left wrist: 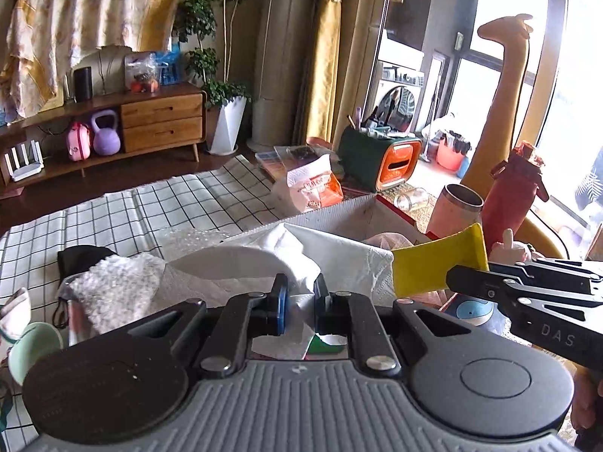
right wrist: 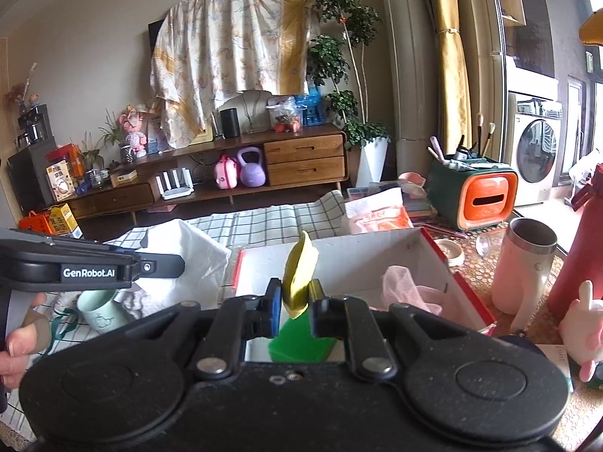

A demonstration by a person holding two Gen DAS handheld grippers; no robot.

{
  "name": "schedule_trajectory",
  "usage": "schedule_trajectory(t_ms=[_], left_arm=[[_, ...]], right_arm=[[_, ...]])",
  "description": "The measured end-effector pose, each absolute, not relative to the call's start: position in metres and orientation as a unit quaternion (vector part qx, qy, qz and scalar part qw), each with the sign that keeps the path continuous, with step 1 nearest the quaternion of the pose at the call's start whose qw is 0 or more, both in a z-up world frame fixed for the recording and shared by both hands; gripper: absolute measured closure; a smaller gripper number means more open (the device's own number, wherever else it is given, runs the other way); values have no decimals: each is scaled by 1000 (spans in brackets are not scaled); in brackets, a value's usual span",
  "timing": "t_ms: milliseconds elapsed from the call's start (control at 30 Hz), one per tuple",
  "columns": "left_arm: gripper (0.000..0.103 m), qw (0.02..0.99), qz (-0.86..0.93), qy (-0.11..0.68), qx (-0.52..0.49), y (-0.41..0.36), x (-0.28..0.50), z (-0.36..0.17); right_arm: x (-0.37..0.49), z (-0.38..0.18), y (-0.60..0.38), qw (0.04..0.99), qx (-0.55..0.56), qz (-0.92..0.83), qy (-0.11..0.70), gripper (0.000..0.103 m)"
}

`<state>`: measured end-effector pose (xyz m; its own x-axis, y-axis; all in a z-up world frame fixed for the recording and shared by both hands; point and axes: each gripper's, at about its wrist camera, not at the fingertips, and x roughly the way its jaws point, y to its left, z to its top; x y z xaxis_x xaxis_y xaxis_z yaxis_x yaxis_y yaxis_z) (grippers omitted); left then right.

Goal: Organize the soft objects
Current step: 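Carry the white tissue and yellow cloth over the red shoebox with both tools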

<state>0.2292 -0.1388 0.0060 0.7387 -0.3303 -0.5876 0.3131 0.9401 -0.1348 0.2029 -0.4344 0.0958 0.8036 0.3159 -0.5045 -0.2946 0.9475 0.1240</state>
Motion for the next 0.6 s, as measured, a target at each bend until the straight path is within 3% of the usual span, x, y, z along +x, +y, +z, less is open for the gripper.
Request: schedule_trajectory(t_ms=[600], left_arm=[[90, 909, -170, 381, -5, -209, 319, -38]], right_arm=[[250, 45, -473, 936, 35, 147, 319, 90]])
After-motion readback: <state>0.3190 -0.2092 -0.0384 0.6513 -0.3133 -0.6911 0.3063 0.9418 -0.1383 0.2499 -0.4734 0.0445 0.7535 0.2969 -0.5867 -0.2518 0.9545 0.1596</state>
